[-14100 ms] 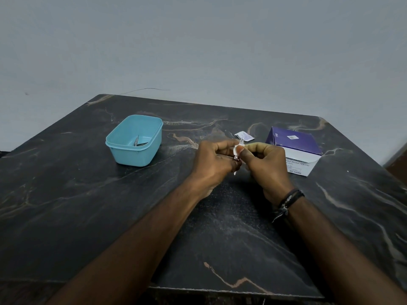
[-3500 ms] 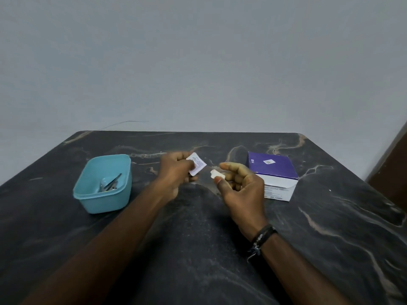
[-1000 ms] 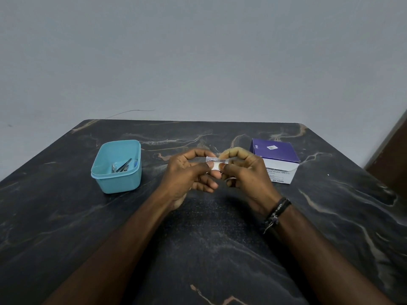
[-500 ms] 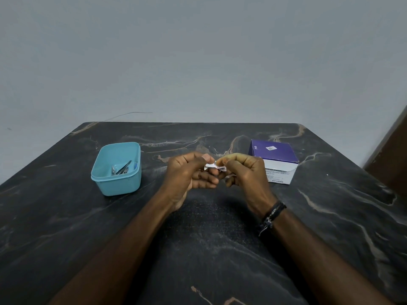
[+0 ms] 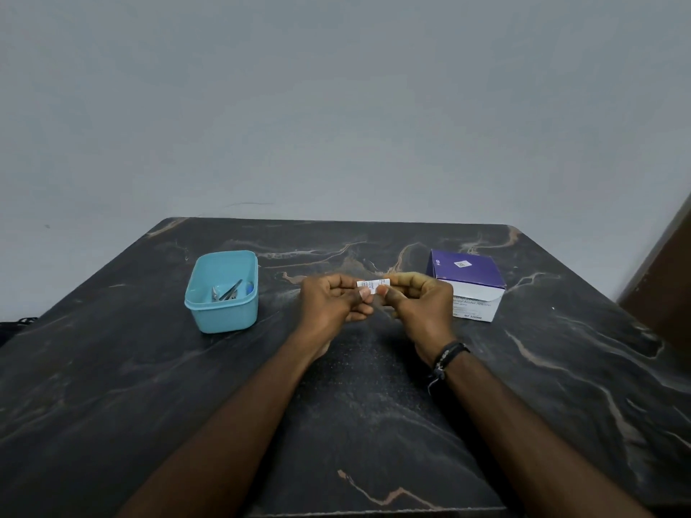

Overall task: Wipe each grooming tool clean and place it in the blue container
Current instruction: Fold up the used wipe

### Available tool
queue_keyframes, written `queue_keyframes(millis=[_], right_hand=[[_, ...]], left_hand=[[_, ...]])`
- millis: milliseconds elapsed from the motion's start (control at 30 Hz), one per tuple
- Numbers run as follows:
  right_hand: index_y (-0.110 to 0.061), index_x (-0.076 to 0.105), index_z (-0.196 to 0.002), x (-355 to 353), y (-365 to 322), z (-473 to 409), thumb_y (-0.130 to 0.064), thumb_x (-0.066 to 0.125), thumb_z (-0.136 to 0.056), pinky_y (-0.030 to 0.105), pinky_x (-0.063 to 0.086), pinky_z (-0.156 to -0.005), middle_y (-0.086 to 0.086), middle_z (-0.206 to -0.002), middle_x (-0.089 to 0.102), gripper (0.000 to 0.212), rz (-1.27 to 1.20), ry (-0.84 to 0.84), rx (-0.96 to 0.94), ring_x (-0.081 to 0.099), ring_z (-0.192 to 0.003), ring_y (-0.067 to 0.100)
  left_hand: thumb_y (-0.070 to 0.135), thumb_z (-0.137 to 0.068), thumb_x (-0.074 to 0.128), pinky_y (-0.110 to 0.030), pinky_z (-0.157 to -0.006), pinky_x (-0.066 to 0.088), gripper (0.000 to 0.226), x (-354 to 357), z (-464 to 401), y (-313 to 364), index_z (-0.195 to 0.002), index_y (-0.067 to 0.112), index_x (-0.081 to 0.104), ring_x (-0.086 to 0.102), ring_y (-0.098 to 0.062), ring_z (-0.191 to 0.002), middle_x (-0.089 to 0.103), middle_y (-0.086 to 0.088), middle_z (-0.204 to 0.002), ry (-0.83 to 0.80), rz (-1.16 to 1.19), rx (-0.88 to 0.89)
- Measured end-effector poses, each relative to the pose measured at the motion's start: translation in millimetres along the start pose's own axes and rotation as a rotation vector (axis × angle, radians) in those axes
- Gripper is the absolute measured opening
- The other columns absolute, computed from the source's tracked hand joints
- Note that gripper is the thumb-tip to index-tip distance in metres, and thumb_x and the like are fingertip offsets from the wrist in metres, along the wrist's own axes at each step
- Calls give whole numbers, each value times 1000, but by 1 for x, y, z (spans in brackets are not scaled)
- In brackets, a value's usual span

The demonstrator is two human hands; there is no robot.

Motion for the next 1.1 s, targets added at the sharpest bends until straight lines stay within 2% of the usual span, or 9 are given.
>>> queue_keyframes(millis=[100, 167, 267, 400, 567, 800, 867, 1100], right_hand=[[-22, 69, -76, 4, -4, -1, -4, 75, -81, 36, 60, -64, 8, -75, 74, 20, 59, 54, 10, 70, -67, 20], [-23, 68, -73, 5, -11, -4, -4, 74, -81, 40, 61, -70, 7, -71, 73, 21, 69, 91, 29, 71, -69, 21], [-22, 66, -68, 5, -22, -5, -7, 76, -78, 45, 60, -75, 3, -65, 72, 21, 71, 158, 44, 73, -69, 20], [-22, 66, -67, 4, -38, 10, -10, 78, -76, 47, 60, -76, 2, -67, 73, 19, 52, 199, 53, 73, -69, 19], [-22, 64, -61, -6, -57, 38, -13, 80, -74, 46, 60, -75, 2, -66, 72, 23, 84, 239, 42, 73, -66, 19], [-23, 65, -62, -34, -78, 69, -14, 79, -75, 45, 60, -73, 3, -66, 73, 21, 136, 271, -11, 73, -67, 19], [-23, 65, -63, -51, -79, 77, -15, 78, -74, 45, 60, -72, 3, -68, 73, 19, 151, 299, -18, 73, -68, 20], [-23, 67, -65, -156, -83, 108, -12, 76, -76, 45, 61, -72, 5, -71, 74, 18, 205, 446, -30, 73, -71, 21]], left_hand=[[1, -87, 68, -31, -62, 61, 9, 4, -3, 2, -95, -2, 68, 68, -20, -62, 72, -17, -75, 104, -45, 13], [-2, -89, 64, -26, -59, 60, 7, 8, -2, 9, -94, 1, 68, 65, -16, -59, 69, -12, -73, 165, -46, 26], [-1, -90, 63, -30, -61, 60, 7, 14, 3, 22, -94, 1, 67, 64, -16, -59, 67, -8, -68, 258, -40, 40], [0, -87, 67, -37, -64, 61, 8, 18, 18, 38, -94, 0, 69, 65, -17, -58, 67, -7, -67, 380, -15, 24], [-3, -82, 71, -34, -61, 61, 10, 22, 51, 50, -92, -3, 70, 67, -19, -57, 69, -10, -67, 463, 53, 15], [-3, -81, 72, -36, -63, 62, 9, 39, 89, 69, -81, 5, 69, 68, -19, -57, 67, -4, -63, 437, 73, 47], [-4, -80, 72, -38, -63, 62, 15, 51, 98, 71, -74, 9, 67, 68, -21, -57, 67, -5, -62, 409, 67, 54], [-5, -81, 71, -42, -65, 62, 27, 143, 133, 69, -66, 17, 64, 66, -19, -56, 67, -5, -62, 190, 87, 56]])
Point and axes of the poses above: each hand's wrist, its own z-axis away from the middle knuckle, its own x-axis out of the palm, y = z × x, the point moved 4 cm from there along -z, towards the middle knuckle
